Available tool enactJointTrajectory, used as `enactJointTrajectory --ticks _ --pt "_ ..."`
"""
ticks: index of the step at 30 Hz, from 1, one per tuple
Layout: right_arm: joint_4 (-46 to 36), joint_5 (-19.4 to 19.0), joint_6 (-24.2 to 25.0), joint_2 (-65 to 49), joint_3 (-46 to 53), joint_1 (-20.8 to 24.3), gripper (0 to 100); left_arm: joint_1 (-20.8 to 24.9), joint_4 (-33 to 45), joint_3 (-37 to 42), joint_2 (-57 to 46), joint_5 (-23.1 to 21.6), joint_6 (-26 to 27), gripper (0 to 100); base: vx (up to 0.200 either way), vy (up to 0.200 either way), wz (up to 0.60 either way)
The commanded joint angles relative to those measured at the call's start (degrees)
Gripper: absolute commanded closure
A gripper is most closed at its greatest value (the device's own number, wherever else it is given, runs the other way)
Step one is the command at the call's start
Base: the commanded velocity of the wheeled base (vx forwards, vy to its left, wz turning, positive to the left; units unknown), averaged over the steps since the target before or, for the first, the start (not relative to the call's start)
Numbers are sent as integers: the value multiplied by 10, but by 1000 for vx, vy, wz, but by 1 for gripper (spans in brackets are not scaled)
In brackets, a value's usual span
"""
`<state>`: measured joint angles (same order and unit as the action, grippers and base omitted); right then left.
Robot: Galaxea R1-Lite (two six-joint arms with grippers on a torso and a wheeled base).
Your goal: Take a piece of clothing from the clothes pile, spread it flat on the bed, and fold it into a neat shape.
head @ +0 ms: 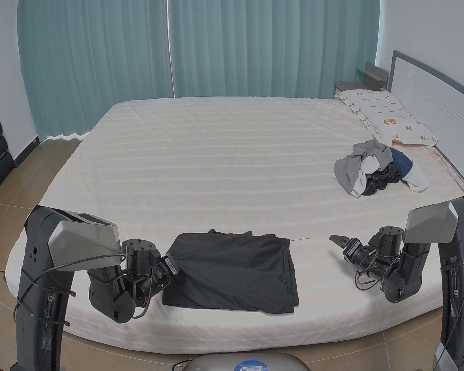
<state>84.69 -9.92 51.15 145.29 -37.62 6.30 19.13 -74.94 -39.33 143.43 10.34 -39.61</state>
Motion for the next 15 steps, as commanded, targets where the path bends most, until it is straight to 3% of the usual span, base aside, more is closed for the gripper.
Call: enactJointTrajectory --ticks 1,15 --pt "0 0 0 1 0 0 0 -2 0 0 0 0 0 100 0 200 0" --pt "0 0 0 1 0 0 0 -2 0 9 0 0 1 100 0 200 0"
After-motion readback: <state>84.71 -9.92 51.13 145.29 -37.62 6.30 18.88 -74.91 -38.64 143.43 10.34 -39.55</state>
